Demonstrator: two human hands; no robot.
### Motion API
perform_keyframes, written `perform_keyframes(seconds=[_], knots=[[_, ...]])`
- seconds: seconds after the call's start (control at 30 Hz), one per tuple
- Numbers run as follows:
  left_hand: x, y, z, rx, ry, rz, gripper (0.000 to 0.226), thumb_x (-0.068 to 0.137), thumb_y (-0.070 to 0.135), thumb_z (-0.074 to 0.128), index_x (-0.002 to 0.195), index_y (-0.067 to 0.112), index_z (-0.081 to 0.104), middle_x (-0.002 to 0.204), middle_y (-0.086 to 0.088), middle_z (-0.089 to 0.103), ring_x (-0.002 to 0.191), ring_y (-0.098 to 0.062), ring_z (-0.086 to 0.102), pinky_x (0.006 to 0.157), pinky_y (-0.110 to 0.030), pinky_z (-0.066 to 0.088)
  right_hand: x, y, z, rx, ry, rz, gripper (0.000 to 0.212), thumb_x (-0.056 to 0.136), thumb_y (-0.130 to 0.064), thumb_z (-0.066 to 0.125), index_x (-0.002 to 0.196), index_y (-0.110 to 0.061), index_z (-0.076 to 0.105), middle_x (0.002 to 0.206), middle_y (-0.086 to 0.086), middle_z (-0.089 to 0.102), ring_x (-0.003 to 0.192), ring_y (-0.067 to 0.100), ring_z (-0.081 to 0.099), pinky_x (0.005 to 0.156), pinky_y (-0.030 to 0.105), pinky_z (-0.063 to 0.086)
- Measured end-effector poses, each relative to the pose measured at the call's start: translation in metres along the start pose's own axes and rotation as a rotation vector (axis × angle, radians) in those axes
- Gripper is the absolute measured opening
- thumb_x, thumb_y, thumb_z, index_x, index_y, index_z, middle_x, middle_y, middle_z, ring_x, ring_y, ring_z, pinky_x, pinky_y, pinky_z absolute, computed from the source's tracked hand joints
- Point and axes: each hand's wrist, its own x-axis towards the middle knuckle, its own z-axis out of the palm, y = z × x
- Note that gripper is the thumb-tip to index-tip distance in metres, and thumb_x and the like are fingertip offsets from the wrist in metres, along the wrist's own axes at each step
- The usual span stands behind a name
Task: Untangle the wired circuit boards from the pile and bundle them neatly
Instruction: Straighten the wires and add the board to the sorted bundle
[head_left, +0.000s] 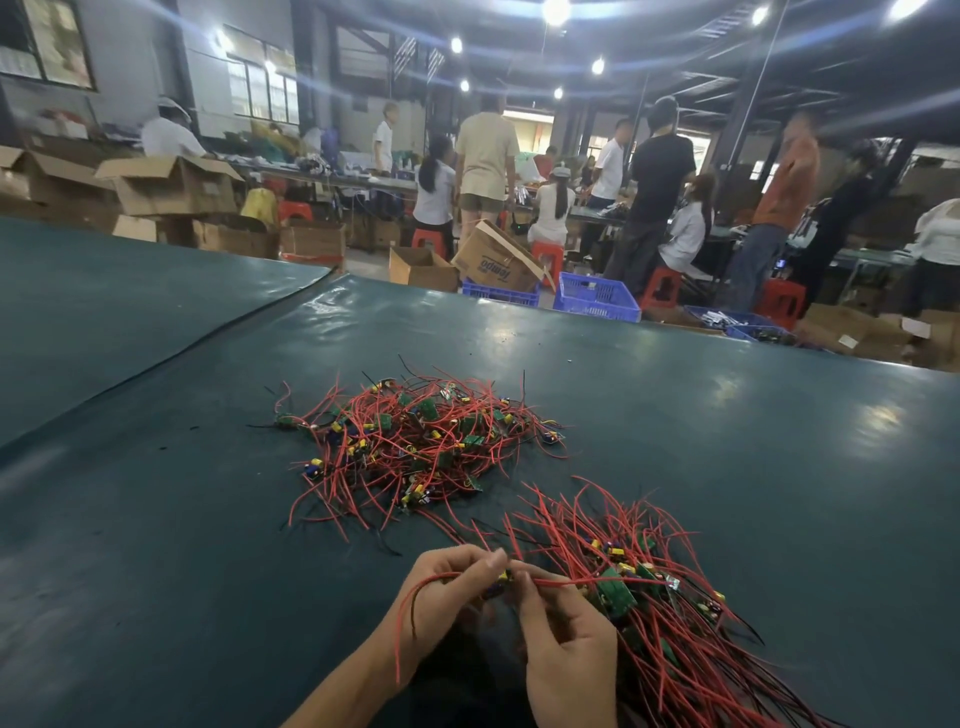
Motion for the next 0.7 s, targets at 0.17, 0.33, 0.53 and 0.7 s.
perform_keyframes(seconds=[0.17,0.33,0.53,0.7], knots=[[0.000,-0.002,0.002,0.093,-0.023,0.032,0.038,0.088,0.039,0.065,0.084,0.003,0.077,0.080,-0.027,0.070,0.074,-0.036,0.067,0.071,-0.037,0.053,0.001,0.004,0.001,-0.037,0.009,-0.030,0.030,0.085,-0.007,0.069,0.079,-0.035,0.077,0.080,0.003,0.074,0.078,0.019,0.071,0.070,0.030,0.058],[-0.001,0.004,0.004,0.104,0.047,0.104,0.040,0.073,0.046,0.069,0.048,0.015,0.067,0.048,-0.006,0.059,0.042,-0.015,0.055,0.048,-0.022,0.043,0.008,-0.001,-0.008,-0.023,0.028,-0.024,0.025,0.089,-0.010,0.064,0.082,-0.031,0.077,0.054,0.003,0.060,0.047,0.014,0.053,0.048,0.023,0.046],[-0.001,0.013,-0.008,0.095,0.073,0.196,0.047,0.069,0.050,0.064,0.044,0.010,0.061,0.044,-0.005,0.054,0.040,-0.017,0.050,0.048,-0.022,0.040,0.017,-0.008,-0.021,0.195,0.186,0.031,0.018,0.086,-0.018,0.062,0.085,-0.023,0.079,0.048,0.001,0.046,0.038,0.008,0.041,0.035,0.022,0.037],[-0.002,0.009,-0.006,0.058,0.094,0.176,0.048,0.068,0.052,0.064,0.045,0.010,0.061,0.047,-0.009,0.054,0.043,-0.019,0.049,0.050,-0.027,0.039,0.015,-0.013,-0.023,0.251,0.253,0.061,0.017,0.084,-0.025,0.062,0.084,-0.024,0.079,0.042,0.001,0.044,0.033,0.010,0.037,0.033,0.020,0.036]])
